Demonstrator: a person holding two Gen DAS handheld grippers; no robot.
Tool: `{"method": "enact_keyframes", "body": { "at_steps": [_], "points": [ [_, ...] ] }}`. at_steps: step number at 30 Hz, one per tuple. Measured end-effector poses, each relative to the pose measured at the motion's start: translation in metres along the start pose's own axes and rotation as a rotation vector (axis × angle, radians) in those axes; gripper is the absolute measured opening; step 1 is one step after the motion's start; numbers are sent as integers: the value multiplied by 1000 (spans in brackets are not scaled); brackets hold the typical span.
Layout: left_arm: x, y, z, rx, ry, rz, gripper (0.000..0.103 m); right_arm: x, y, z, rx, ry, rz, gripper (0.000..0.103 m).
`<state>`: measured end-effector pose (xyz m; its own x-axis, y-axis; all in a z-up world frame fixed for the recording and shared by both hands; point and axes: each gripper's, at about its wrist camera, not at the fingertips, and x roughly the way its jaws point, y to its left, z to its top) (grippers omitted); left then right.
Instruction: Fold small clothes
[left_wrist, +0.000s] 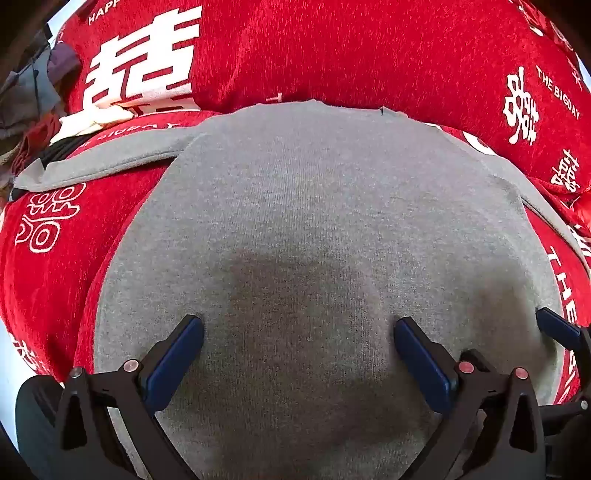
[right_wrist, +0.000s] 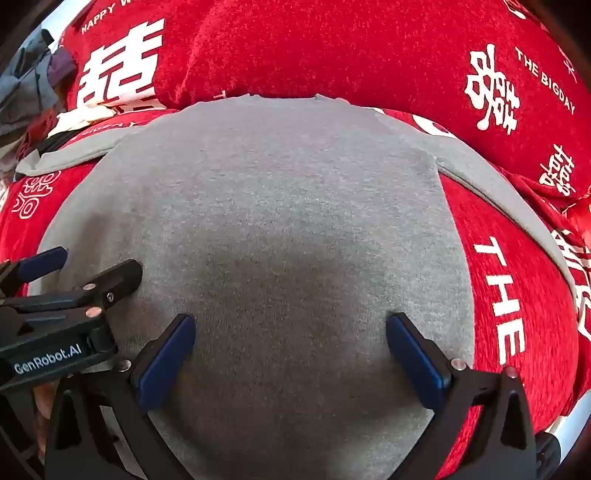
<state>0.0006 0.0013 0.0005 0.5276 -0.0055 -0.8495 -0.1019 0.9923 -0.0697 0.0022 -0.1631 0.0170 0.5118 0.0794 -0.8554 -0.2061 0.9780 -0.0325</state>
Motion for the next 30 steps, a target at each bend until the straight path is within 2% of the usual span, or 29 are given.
{"method": "enact_keyframes", "body": {
  "at_steps": [2, 7, 13, 21, 30],
  "points": [
    [1, 2, 2, 9, -4, -2, 103, 0, 0, 0, 0, 6, 0, 103],
    [-7, -2, -2, 12, -71, 16, 103, -4, 1, -1, -1, -11, -12, 103],
    [-11, 0, -8, -16, -13, 30, 103, -7, -9, -9, 42, 22, -29, 103],
    [-13, -1, -14, 4, -52, 25, 103, -10, -4, -16, 41, -26, -37, 103],
    [-14, -1, -19, -6, -95, 17, 103, -14, -2, -15, 53, -30, -55, 103]
  ]
}}
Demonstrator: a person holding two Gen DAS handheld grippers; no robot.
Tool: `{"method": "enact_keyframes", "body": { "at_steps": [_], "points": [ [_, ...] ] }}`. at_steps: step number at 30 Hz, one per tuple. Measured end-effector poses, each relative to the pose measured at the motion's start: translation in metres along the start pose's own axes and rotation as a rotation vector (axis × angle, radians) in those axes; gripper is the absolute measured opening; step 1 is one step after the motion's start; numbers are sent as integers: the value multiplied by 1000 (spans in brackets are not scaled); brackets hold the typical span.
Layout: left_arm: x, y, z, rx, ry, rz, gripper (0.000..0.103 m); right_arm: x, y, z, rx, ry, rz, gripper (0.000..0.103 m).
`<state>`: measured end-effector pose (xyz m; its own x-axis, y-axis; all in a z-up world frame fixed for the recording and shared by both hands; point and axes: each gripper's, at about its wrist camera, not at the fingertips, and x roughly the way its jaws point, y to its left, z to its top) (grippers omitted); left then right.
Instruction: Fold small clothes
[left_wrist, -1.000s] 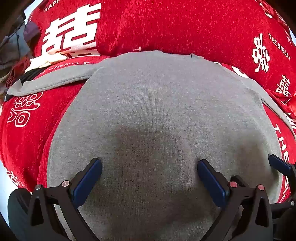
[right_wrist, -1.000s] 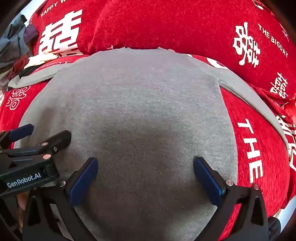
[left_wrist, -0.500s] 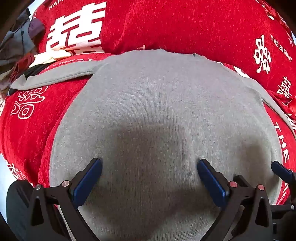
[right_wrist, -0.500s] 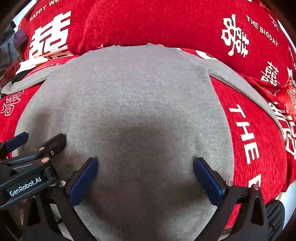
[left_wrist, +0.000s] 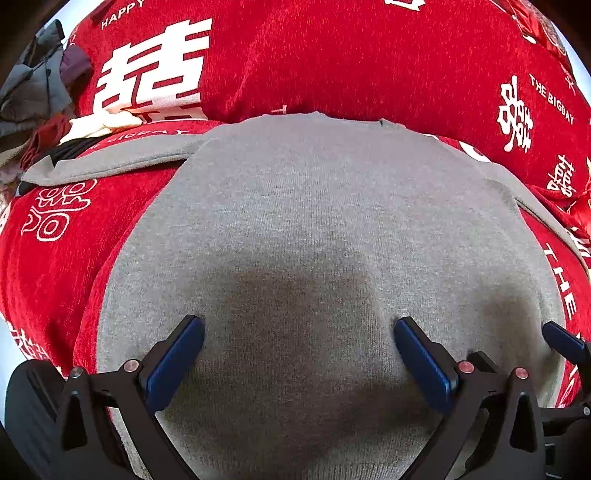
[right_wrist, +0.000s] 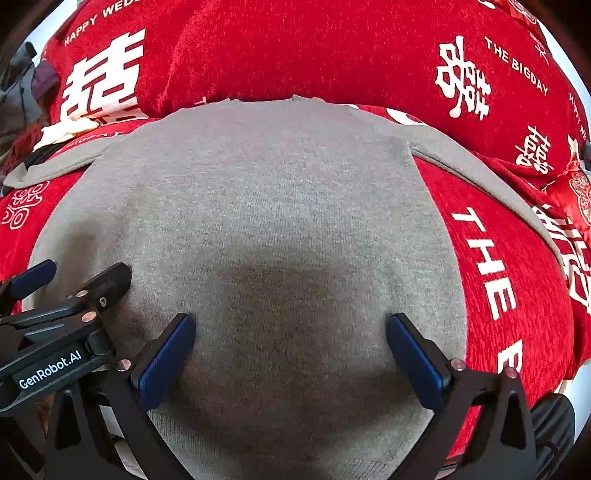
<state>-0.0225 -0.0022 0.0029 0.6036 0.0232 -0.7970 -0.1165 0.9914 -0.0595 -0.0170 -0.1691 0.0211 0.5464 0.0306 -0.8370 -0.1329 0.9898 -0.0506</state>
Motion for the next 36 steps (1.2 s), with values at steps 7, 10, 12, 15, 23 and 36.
{"method": "enact_keyframes", "body": {
  "at_steps": [7, 10, 12, 15, 23, 36],
  "points": [
    [1, 0, -4, 7, -18, 0, 103, -3, 0, -2, 1, 0, 5, 103],
    [2, 0, -3, 10, -13, 0, 103, -3, 0, -3, 5, -1, 6, 103],
    [2, 1, -2, 11, -7, -2, 103, -3, 0, -2, 4, 7, 5, 103],
    [4, 1, -2, 16, -4, 1, 103, -2, 1, 0, 0, 19, 3, 103],
    [3, 2, -4, 8, -28, 7, 103, -3, 4, -4, -9, 2, -3, 103],
    [0, 1, 42, 27, 201, 2, 103, -13, 3, 25, -60, 96, 23, 103]
  ]
}}
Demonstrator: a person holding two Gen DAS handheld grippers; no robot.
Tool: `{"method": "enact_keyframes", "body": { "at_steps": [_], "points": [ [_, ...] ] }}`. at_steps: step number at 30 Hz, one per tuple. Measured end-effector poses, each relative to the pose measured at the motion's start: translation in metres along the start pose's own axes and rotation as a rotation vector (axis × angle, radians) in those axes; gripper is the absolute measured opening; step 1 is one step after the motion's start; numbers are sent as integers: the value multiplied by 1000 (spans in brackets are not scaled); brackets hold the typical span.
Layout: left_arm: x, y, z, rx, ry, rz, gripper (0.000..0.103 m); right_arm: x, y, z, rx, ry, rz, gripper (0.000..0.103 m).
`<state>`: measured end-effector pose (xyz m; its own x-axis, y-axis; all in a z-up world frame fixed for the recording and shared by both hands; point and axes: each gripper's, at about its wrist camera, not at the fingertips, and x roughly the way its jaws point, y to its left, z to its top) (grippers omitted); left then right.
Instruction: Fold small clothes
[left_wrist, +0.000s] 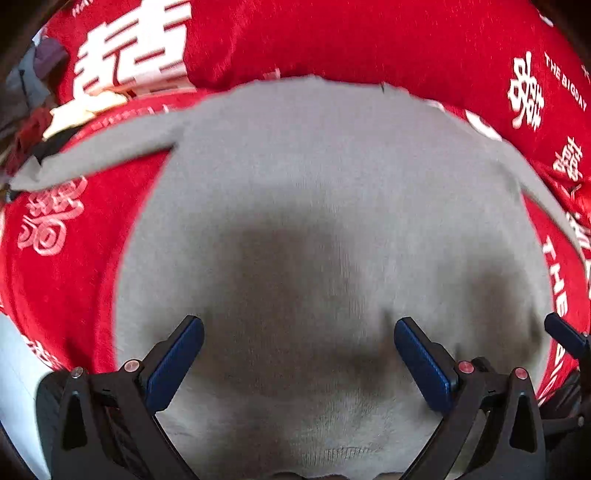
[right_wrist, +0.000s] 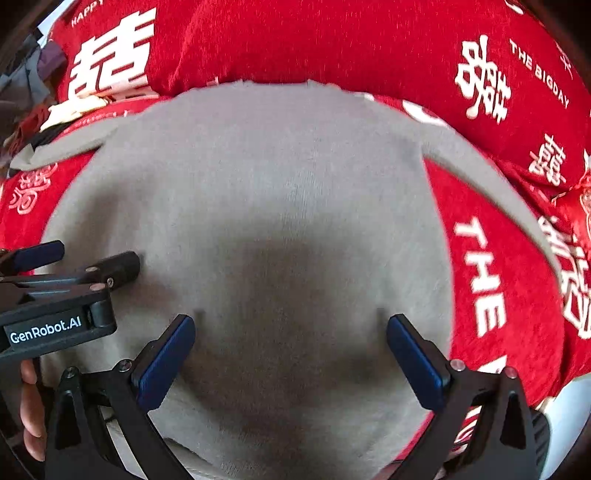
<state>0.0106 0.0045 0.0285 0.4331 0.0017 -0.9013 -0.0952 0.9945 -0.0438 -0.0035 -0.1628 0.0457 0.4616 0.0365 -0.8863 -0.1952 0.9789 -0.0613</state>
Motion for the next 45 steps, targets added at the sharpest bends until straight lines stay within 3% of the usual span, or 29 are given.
{"method": "enact_keyframes", "body": {
  "at_steps": [7, 13, 16, 24, 37, 45],
  "points": [
    [-44, -5, 43, -5, -83, -47, 103, -44, -10, 48, 4, -118, 27, 103],
    [-37, -23, 79, -10, -76, -35, 103, -45, -35, 82, 6, -149, -24, 103],
    [-23, -36, 95, -22, -50, -47, 103, -29, -67, 89, 76, -125, -37, 103],
    [16, -106, 123, 67, -8, -53, 103, 13, -154, 85, 236, -73, -77, 103],
    [67, -196, 155, 157, 51, -43, 103, 54, -242, 67, 399, -20, -155, 103],
    [91, -238, 173, 192, 62, -55, 103, 66, -315, 26, 663, 12, -131, 103]
  ]
}}
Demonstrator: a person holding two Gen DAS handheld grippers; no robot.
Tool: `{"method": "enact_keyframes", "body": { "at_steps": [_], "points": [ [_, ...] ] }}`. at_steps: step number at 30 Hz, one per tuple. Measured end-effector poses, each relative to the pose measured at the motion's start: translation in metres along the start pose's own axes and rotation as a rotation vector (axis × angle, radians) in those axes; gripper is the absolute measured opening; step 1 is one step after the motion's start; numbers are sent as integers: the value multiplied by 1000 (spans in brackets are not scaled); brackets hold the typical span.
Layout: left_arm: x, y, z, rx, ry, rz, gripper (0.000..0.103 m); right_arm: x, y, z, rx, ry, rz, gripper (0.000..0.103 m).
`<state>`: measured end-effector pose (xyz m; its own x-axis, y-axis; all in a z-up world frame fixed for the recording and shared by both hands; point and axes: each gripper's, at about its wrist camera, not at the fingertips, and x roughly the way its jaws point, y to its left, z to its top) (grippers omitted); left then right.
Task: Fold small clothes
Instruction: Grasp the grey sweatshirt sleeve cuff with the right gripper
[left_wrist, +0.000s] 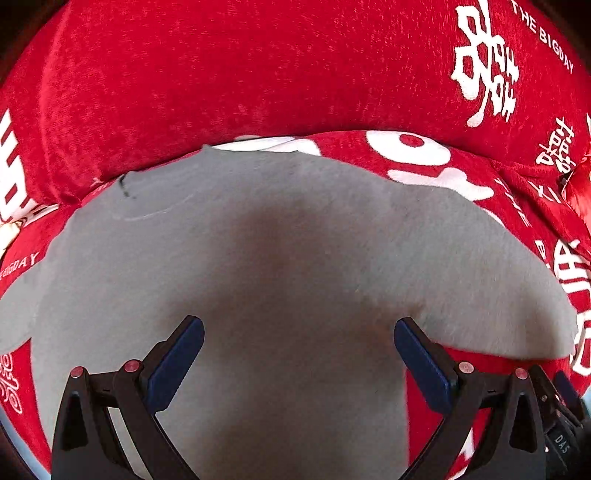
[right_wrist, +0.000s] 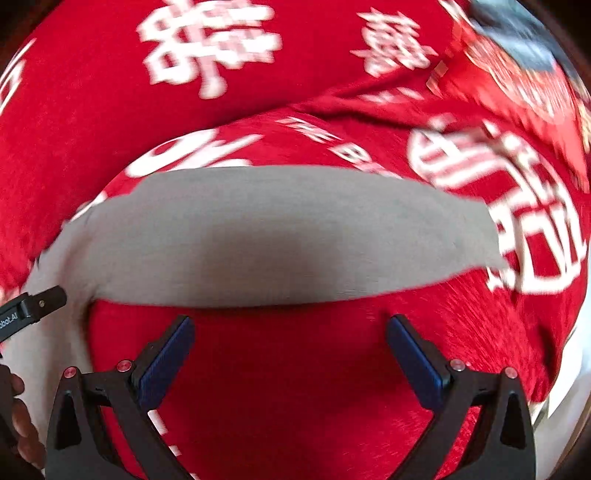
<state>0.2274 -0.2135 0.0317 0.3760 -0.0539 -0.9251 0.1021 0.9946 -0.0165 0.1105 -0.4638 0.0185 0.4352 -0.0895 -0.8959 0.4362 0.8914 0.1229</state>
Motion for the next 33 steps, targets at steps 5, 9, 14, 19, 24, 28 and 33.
{"method": "enact_keyframes", "body": {
  "at_steps": [5, 9, 14, 19, 24, 28, 33],
  "points": [
    [18, -7, 12, -6, 20, -8, 103, 10, -26, 17, 38, -52, -22, 103],
    [38, -5, 20, -34, 57, -12, 103, 24, -41, 37, 87, -87, -6, 103],
    [46, -3, 30, -46, 48, -23, 103, 37, -66, 62, 189, -116, 44, 101],
    [51, -5, 33, -27, 31, -4, 103, 41, -85, 68, 238, -125, 98, 21],
    [55, -16, 36, -22, 11, 20, 103, 27, -94, 67, 236, -185, 115, 5],
    [60, -36, 42, 19, -11, 58, 103, 4, -91, 68, 203, -259, 72, 5],
    [60, -32, 54, 5, -6, 39, 103, -3, -82, 71, 154, -260, 23, 5]
  ]
}}
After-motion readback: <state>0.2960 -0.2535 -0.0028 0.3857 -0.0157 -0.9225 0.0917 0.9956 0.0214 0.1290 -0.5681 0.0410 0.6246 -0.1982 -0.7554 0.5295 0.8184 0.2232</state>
